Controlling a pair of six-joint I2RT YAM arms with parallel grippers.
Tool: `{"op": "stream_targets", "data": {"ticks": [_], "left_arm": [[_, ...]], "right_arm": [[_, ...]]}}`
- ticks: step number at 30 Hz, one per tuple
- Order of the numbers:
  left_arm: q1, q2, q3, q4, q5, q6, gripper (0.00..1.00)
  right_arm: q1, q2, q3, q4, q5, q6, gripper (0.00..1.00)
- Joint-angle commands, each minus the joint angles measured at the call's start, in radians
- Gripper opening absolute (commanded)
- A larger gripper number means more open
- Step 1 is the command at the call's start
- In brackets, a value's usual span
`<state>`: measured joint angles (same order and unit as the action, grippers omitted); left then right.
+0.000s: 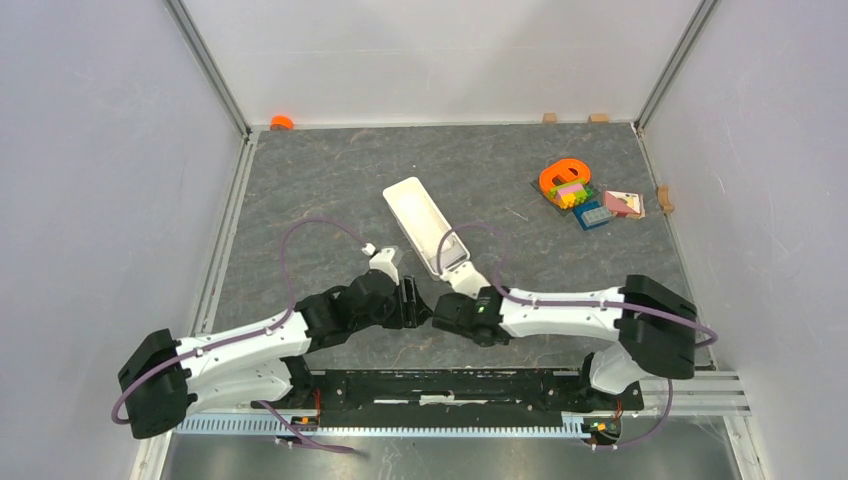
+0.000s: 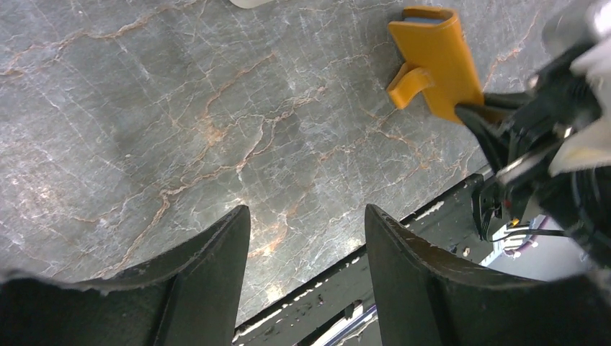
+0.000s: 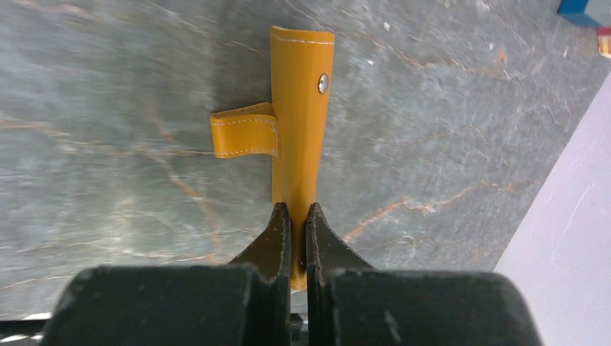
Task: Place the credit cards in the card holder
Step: Turn over the card holder at the center of the board.
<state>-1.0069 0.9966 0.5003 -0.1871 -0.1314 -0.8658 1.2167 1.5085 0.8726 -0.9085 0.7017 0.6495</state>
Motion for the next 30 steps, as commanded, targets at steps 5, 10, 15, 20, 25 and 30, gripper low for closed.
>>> {"op": "stream_targets", "data": {"ticks": [5, 10, 15, 20, 25, 30], "left_arm": [[0.011, -0.069, -0.063, 0.005, -0.048, -0.054, 0.67], [0.016, -0.094, -0.078, 0.0, -0.051, -0.058, 0.67], [0.024, -0.113, -0.087, -0.006, -0.053, -0.058, 0.67], [0.036, -0.124, -0.091, -0.021, -0.056, -0.056, 0.67], [0.063, -0.128, -0.089, -0.034, -0.041, -0.05, 0.67], [0.098, -0.126, -0.071, -0.062, -0.018, -0.03, 0.68]], "right_arm": [[0.119, 0.134, 0.183, -0.07, 0.071, 0.128, 0.0], [0.088, 0.105, 0.219, -0.225, 0.195, 0.151, 0.0], [-0.004, 0.057, 0.188, -0.341, 0.299, 0.162, 0.0], [-0.011, 0.122, 0.165, -0.339, 0.298, 0.18, 0.0], [0.052, 0.221, 0.177, -0.278, 0.262, 0.193, 0.0], [0.107, 0.282, 0.217, -0.223, 0.215, 0.168, 0.0]]}}
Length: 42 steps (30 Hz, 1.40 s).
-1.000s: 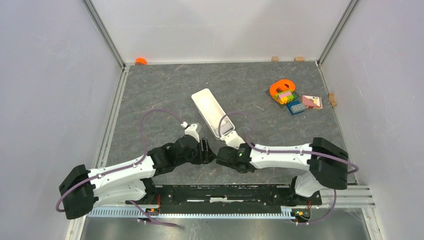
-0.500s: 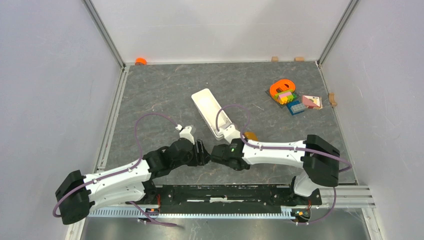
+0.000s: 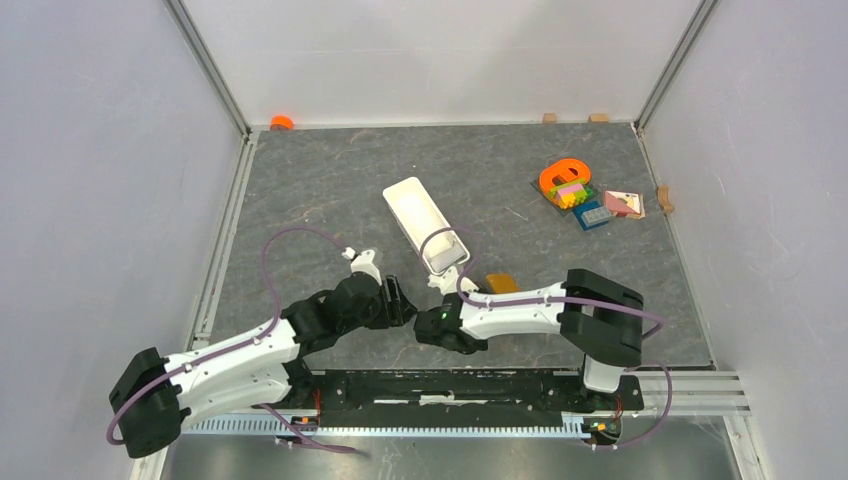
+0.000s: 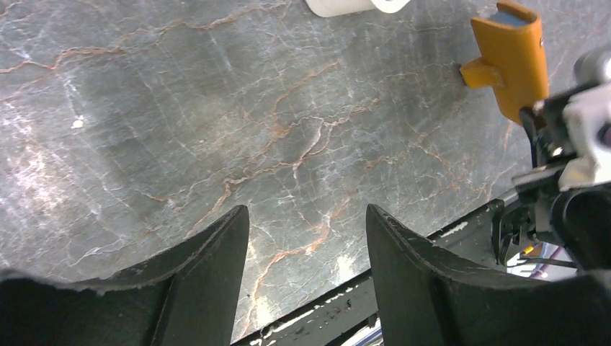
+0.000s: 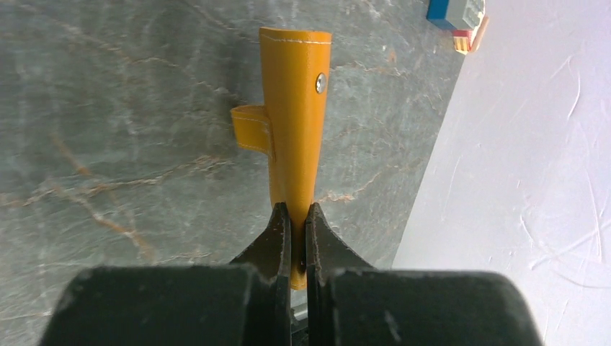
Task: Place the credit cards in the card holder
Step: Turn over the card holder at the center of the board.
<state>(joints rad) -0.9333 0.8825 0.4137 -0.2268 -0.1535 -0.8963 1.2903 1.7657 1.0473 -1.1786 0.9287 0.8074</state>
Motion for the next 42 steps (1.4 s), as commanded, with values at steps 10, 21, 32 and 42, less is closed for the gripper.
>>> {"op": "stream_targets", "data": {"ticks": [10, 21, 32, 42], "left_arm": [[0.083, -0.065, 0.013, -0.068, 0.043, 0.015, 0.68], [0.112, -0.143, 0.066, -0.206, 0.05, 0.061, 0.74], [0.143, -0.255, 0.089, -0.326, 0.015, 0.077, 0.76], [0.127, -0.123, 0.012, -0.12, 0.133, 0.021, 0.71]], "right_arm": [[0.092, 0.081, 0.055, 0.203, -0.159, -0.05, 0.03], [0.099, 0.049, 0.115, 0.217, -0.228, -0.073, 0.39], [0.102, -0.105, 0.155, 0.232, -0.276, -0.134, 0.63], [-0.15, -0.411, -0.132, 0.521, -0.525, -0.323, 0.73]]}}
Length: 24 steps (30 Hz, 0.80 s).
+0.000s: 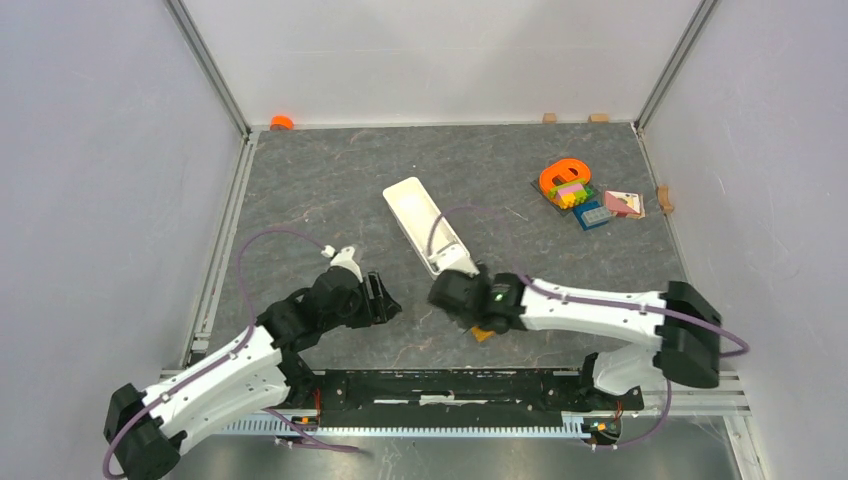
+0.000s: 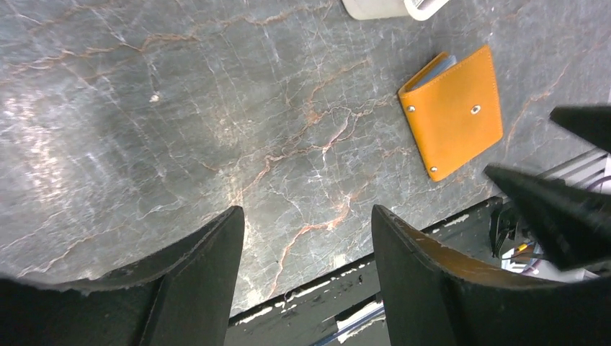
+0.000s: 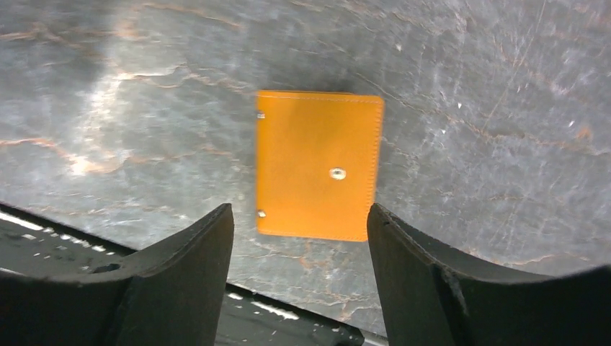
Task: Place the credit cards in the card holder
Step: Turn over the card holder at the center of the board.
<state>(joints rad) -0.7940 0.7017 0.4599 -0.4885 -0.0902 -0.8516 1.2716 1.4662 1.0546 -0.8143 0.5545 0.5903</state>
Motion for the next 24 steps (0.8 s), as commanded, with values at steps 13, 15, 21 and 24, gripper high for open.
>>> {"op": "stream_targets", "data": {"ticks": [13, 15, 21, 24], "left_arm": [[-0.147, 0.305, -0.062, 0.436, 0.086, -0.118, 0.7], [-0.149, 0.318, -0.061, 0.446, 0.086, -0.118, 0.7], [-0.15, 0.339, -0.06, 0.453, 0.084, -0.115, 0.7], [-0.152, 0.352, -0.059, 0.461, 0.086, -0.114, 0.7]], "right_arm": [[-0.498, -0.329, -0.507, 0.487, -0.619, -0.215, 0.71], [-0.499, -0.332, -0.508, 0.495, -0.642, -0.204, 0.63], [-0.489, -0.355, -0.566, 0.61, -0.785, -0.119, 0.31], [-0.444, -0.342, -0.577, 0.644, -0.787, -0.081, 0.29]]}}
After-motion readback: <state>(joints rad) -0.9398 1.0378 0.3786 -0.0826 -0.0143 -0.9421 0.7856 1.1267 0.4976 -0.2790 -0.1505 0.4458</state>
